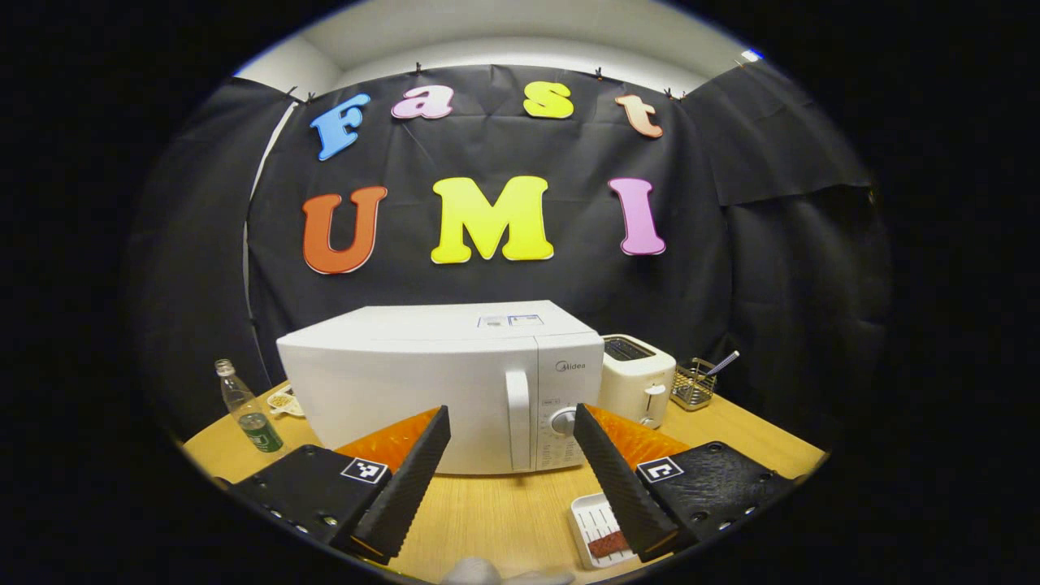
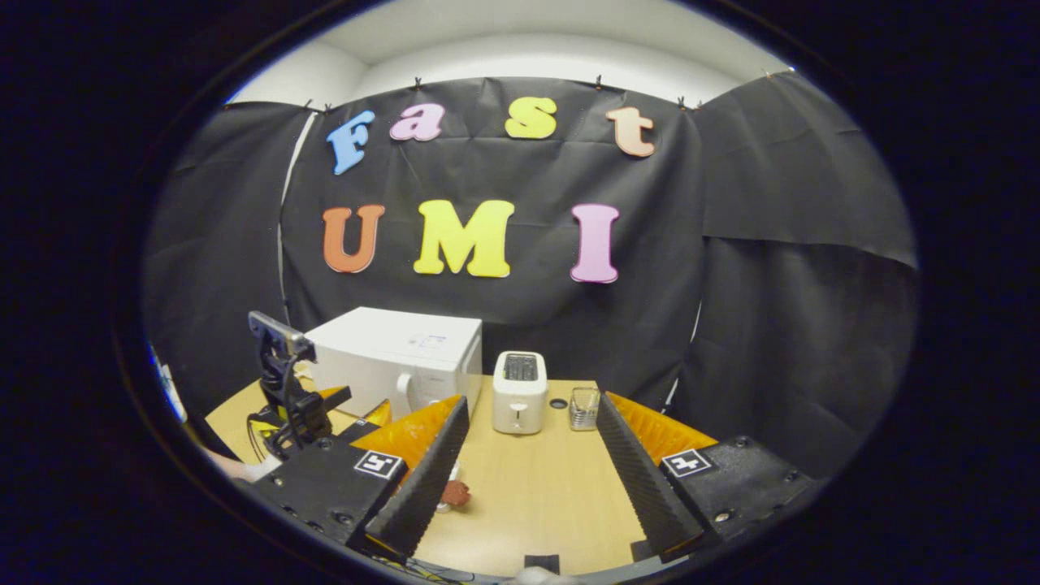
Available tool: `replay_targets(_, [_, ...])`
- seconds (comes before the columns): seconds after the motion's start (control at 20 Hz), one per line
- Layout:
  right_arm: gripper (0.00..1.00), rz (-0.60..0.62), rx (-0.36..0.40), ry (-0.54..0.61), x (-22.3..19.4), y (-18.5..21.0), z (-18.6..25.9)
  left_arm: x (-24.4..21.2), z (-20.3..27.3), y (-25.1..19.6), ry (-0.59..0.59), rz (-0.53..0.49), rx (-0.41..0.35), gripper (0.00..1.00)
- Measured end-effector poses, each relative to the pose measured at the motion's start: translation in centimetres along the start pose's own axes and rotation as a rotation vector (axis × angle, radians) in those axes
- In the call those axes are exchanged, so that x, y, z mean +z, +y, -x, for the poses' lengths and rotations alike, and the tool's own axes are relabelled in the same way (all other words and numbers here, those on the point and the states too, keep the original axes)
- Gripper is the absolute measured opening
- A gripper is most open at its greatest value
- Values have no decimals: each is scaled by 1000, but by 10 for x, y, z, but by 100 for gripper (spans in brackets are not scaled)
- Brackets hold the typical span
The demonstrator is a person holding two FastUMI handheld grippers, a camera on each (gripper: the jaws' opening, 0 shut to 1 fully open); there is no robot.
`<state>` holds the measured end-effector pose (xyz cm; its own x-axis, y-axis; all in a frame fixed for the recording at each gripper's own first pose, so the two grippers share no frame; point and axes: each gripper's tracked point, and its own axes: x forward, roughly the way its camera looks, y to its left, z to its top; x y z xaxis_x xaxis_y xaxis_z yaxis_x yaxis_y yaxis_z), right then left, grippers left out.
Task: Open the microwave oven with the left hand, put the food in, and close the microwave oven.
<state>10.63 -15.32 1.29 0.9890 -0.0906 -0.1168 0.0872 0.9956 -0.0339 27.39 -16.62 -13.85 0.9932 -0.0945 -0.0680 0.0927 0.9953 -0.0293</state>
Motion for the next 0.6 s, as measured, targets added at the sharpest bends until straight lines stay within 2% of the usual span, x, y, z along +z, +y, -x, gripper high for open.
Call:
replay_targets(0.05, [91, -5, -2, 14, -4, -7, -6, -6, -18, -2, 2, 0, 10, 95])
replay_targets(0.1, [100, -10, -1, 30, -10, -11, -12, -16, -33, -5, 17, 1, 17, 95])
replay_targets(0.25, [100, -18, 1, 72, -23, -28, -29, -31, -68, 1, 46, 8, 65, 93])
replay_targets(0.3, [100, -12, -6, 80, -26, -33, -32, -35, -74, 4, 55, 16, 75, 80])
replay_targets(0.35, [100, -5, -11, 88, -30, -38, -37, -39, -79, 6, 65, 34, 83, 80])
replay_targets(0.4, [100, -5, -9, 100, -34, -39, -41, -42, -82, 8, 78, 43, 90, 90])
replay_targets(0.45, [100, -12, -2, 108, -36, -39, -44, -45, -83, 11, 88, 44, 97, 87])
replay_targets(0.5, [100, -17, 5, 118, -40, -37, -48, -45, -82, 13, 90, 46, 99, 81])
replay_targets(0.55, [91, -20, 21, 125, -42, -35, -52, -46, -83, 13, 89, 57, 92, 70])
replay_targets(0.6, [100, -21, 33, 133, -44, -31, -55, -45, -84, 8, 87, 69, 69, 60])
